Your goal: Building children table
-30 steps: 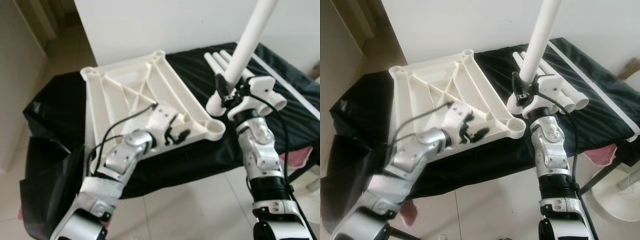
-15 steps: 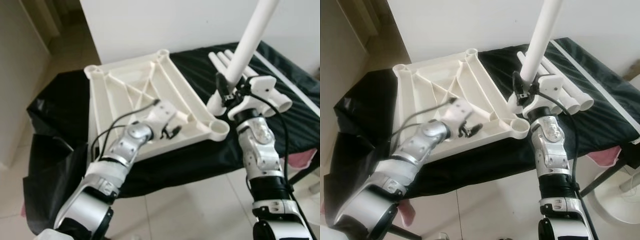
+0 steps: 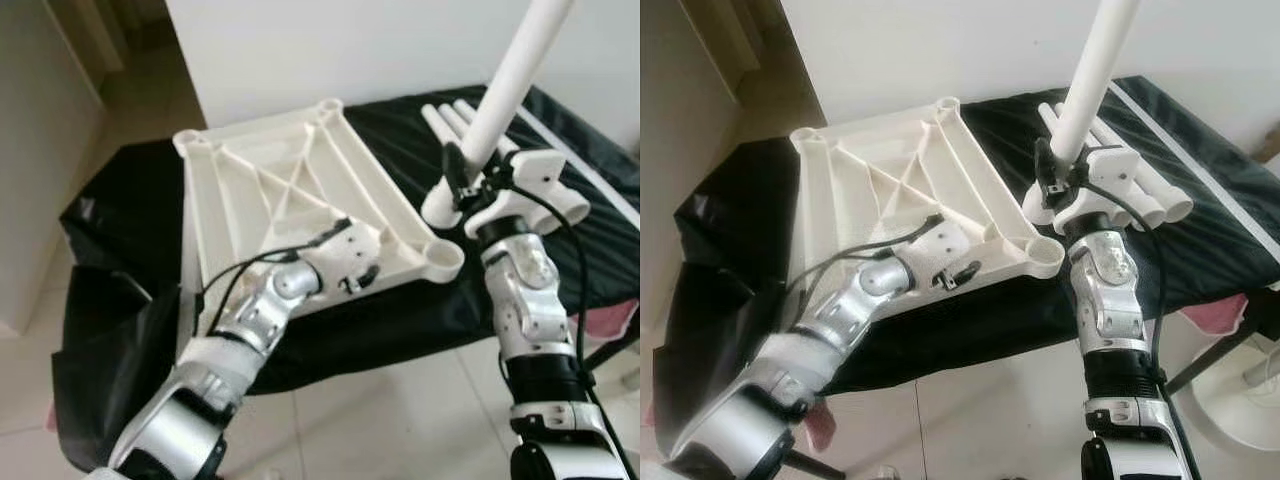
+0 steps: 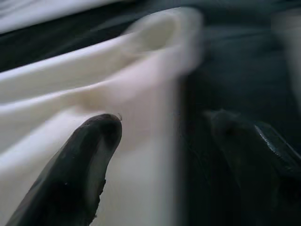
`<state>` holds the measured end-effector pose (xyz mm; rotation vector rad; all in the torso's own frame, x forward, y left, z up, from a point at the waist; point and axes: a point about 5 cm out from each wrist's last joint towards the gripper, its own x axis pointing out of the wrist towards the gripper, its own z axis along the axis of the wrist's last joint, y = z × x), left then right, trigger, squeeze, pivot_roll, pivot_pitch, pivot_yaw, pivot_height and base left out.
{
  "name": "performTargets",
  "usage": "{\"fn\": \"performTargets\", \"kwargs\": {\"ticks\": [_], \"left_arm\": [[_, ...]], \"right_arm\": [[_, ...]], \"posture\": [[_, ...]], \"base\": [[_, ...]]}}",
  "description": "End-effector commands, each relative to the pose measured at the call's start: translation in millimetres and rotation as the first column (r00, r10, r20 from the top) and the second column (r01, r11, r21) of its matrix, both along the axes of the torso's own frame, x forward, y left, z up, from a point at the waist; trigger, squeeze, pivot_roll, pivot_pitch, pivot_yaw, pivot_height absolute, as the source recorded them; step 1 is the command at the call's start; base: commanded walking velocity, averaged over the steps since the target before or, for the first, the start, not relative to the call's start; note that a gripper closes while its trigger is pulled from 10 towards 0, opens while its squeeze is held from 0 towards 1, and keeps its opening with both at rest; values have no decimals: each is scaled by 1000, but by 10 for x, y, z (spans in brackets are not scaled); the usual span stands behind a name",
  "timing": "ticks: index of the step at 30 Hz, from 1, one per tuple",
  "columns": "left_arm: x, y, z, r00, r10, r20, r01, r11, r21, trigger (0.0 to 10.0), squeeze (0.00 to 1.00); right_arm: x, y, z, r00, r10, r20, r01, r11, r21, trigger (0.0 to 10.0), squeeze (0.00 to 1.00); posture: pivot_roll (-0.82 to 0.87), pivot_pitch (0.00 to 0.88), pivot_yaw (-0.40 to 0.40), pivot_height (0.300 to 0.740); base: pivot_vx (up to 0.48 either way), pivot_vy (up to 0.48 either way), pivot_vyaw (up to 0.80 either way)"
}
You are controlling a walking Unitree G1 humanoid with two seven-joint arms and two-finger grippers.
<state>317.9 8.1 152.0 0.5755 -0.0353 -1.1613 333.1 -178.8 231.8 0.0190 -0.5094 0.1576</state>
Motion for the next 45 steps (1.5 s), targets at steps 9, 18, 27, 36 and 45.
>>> {"fn": "performTargets", "kwargs": {"ticks": [9,18,27,36,45], "left_arm": [[-277,96,9,968,-234,-89,237,971,23,10000,0],[-44,96,199,997,-59,-50,56,996,-69,10000,0],[270,162,226,973,221,-66,-225,973,-56,10000,0],[173,106,-160,978,174,-120,-154,976,154,10000,0],[-76,0,-122,965,-83,-250,117,985,124,10000,0]], "right_arm": [[-1,-6,25,1000,-3,10,3,1000,13,10000,0],[24,-2,34,1000,-3,10,3,1000,16,10000,0],[11,-6,39,1000,-7,12,7,1000,19,10000,0],[-13,-59,31,1000,-23,11,22,1000,13,10000,0],[-7,-104,53,999,-37,15,36,999,7,10000,0]], "posture": [[-11,75,53,740],[-5,83,54,740],[-14,96,60,740],[-24,92,64,740],[-29,85,66,740]], "base": [[0,0,0],[0,0,0],[0,0,0],[0,0,0],[0,0,0]]}}
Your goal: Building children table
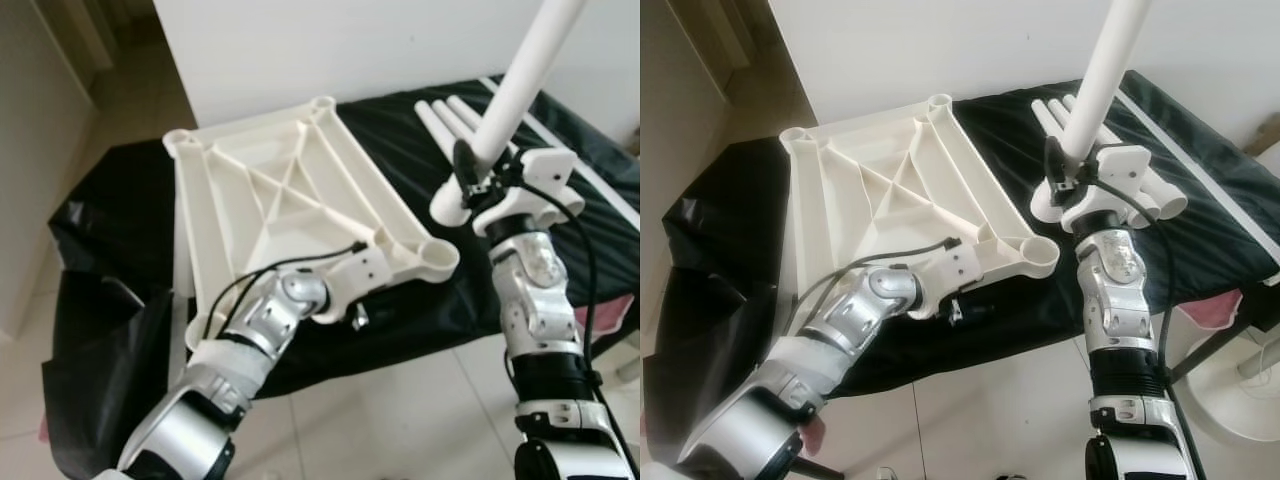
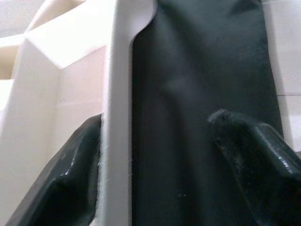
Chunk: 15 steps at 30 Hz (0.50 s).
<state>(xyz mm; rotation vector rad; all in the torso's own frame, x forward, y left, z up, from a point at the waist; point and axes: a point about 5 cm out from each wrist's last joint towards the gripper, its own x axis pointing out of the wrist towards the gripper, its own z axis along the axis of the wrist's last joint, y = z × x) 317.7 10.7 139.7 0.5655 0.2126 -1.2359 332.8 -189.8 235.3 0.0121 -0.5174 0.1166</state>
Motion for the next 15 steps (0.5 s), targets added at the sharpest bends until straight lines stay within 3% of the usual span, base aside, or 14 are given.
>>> {"fn": "performTargets", "kwargs": {"ticks": [1,4,9,15], "left_arm": [[-125,-23,38,988,-136,-71,134,991,-28,10000,0],[-263,6,106,958,-259,-123,251,965,-81,10000,0],[-373,62,69,933,-328,-147,322,945,-60,10000,0],[-421,98,-20,929,-327,-173,329,944,-22,10000,0]], "right_arm": [[-3,4,20,1000,5,8,-5,1000,2,10000,0],[5,4,27,1000,6,8,-6,1000,1,10000,0],[10,14,32,1000,8,10,-8,1000,0,10000,0],[12,12,37,1000,7,12,-7,1000,1,10000,0]], "posture": [[-28,84,67,740],[-24,82,66,740],[-23,79,67,740],[-24,76,66,740]], "base": [[0,0,0],[0,0,0],[0,0,0],[0,0,0]]}}
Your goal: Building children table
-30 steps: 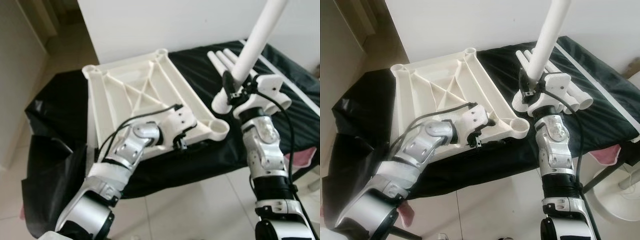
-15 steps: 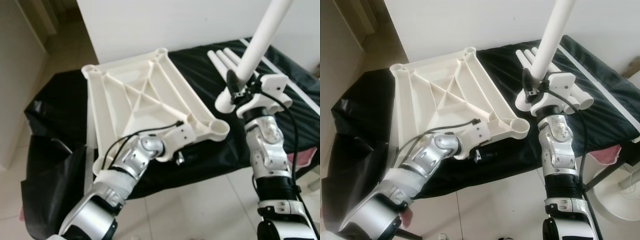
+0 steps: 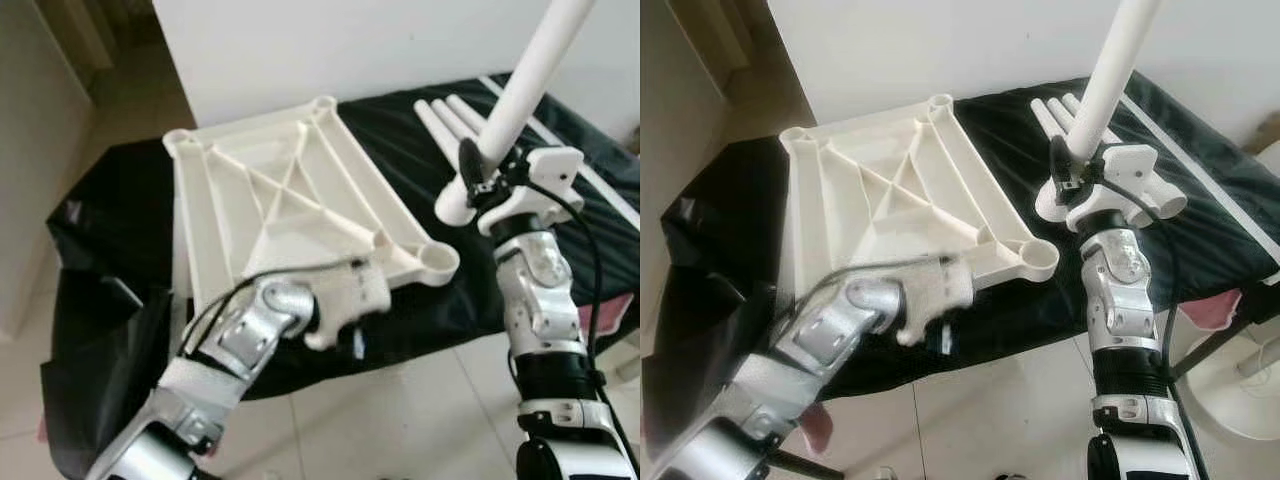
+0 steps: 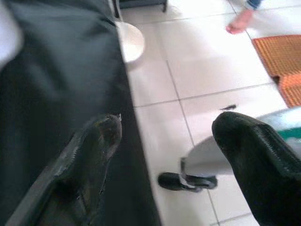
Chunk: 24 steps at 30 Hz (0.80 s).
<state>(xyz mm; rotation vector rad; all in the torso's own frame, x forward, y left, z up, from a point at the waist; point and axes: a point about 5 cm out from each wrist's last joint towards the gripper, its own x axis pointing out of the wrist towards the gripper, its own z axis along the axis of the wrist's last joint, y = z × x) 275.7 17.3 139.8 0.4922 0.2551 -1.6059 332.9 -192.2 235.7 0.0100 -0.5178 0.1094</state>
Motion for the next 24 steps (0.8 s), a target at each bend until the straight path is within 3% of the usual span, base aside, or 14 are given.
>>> {"fn": "performTargets", "kwargs": {"ticks": [1,5,7,10,11,14,18,21,24], "left_arm": [[-23,35,-38,1000,-10,-8,10,999,34,10000,0],[-42,32,-55,1000,12,-6,-12,999,32,10000,0],[14,30,8,997,76,3,-76,997,-8,10000,0],[222,38,271,973,226,52,-216,964,-156,10000,0],[222,38,271,973,226,52,-216,964,-156,10000,0],[411,108,404,931,356,86,-332,919,-216,10000,0],[531,183,376,888,447,106,-424,886,-186,10000,0],[489,188,259,899,421,123,-406,904,-130,10000,0],[476,184,237,902,414,123,-400,908,-123,10000,0]], "right_arm": [[12,35,34,1000,14,12,-14,1000,1,10000,0],[10,33,38,1000,14,13,-14,1000,0,10000,0],[5,39,33,1000,19,11,-19,1000,-3,10000,0],[-5,54,-4,1000,29,0,-29,1000,-4,10000,0],[-5,54,-4,1000,29,0,-29,1000,-4,10000,0],[-10,82,-32,999,40,-9,-40,999,-3,10000,0],[-4,89,-33,999,43,-11,-43,999,-2,10000,0],[1,82,-27,999,44,-10,-44,999,-2,10000,0],[1,82,-27,999,44,-10,-44,999,-2,10000,0]], "posture": [[-24,76,66,740],[-28,77,65,740],[-31,76,64,740],[-25,73,53,740],[-25,73,53,740],[-23,72,51,740],[-22,70,44,740],[-24,68,44,740],[-24,68,44,740]], "base": [[0,0,0],[0,0,0],[0,0,0],[0,0,0],[0,0,0],[0,0,0],[0,0,0],[0,0,0],[0,0,0]]}}
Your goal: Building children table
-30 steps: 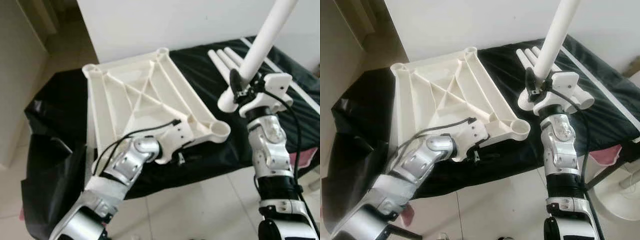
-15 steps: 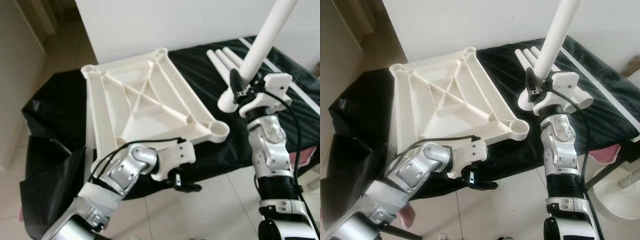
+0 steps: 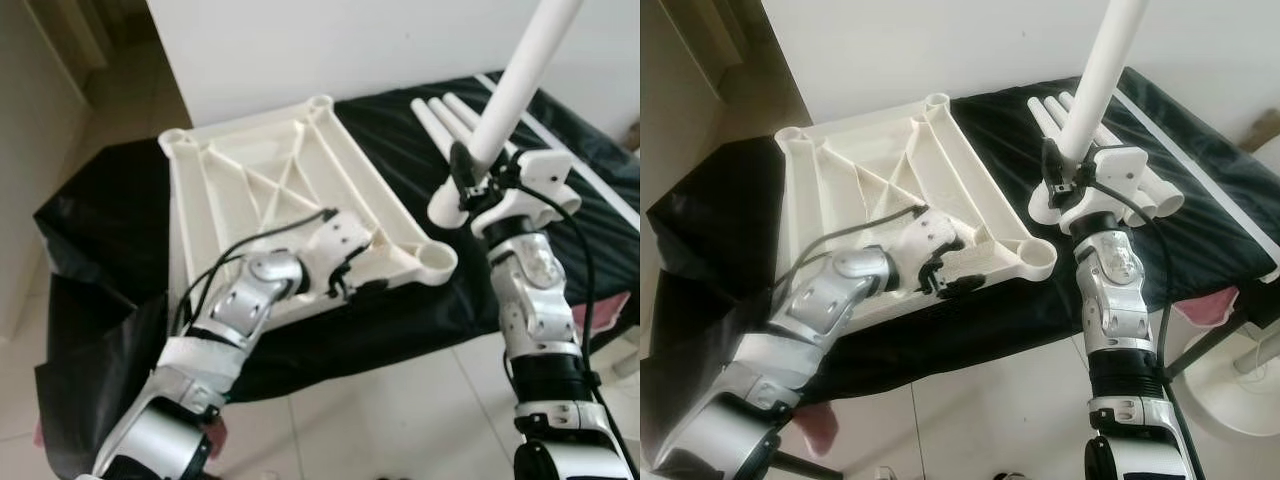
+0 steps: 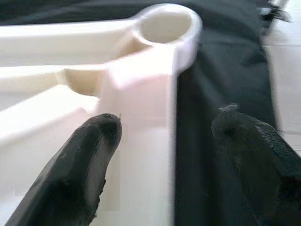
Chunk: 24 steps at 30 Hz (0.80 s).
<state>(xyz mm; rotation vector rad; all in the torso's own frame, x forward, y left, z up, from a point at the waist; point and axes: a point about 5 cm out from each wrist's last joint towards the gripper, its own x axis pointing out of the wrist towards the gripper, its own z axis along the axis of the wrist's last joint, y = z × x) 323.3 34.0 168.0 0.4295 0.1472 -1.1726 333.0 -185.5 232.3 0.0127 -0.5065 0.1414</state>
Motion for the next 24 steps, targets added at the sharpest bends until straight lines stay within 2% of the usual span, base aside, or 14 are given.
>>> {"fn": "performTargets", "kwargs": {"ticks": [1,2,5,7,13,21,23,24], "left_arm": [[2,17,-109,1000,20,13,-20,999,50,10000,0],[2,17,-109,1000,20,13,-20,999,50,10000,0],[-33,-5,-321,1000,18,0,-17,991,130,10000,0],[-66,-33,-409,1000,7,-19,-4,989,149,10000,0],[-132,-75,-515,999,-22,-41,29,983,181,10000,0],[-293,-157,-471,982,-140,-124,153,983,101,10000,0],[-385,-163,-426,962,-214,-168,226,973,55,10000,0],[-385,-163,-426,962,-214,-168,226,973,55,10000,0]], "right_arm": [[0,10,9,1000,12,1,-12,1000,3,10000,0],[0,10,9,1000,12,1,-12,1000,3,10000,0],[-2,-12,22,1000,5,5,-5,1000,1,10000,0],[-3,-23,31,1000,1,7,-1,1000,-2,10000,0],[-9,-43,56,1000,-8,15,8,1000,-5,10000,0],[-33,-86,74,999,-27,22,28,1000,-9,10000,0],[-45,-111,69,999,-35,22,36,999,-10,10000,0],[-45,-111,69,999,-35,22,36,999,-10,10000,0]], "posture": [[-27,67,45,740],[-27,67,45,740],[-30,66,46,740],[-34,67,48,740],[-40,71,53,740],[-62,84,76,740],[-64,84,79,740],[-64,84,79,740]], "base": [[0,0,0],[0,0,0],[0,0,0],[0,0,0],[0,0,0],[0,0,0],[0,0,0],[0,0,0]]}}
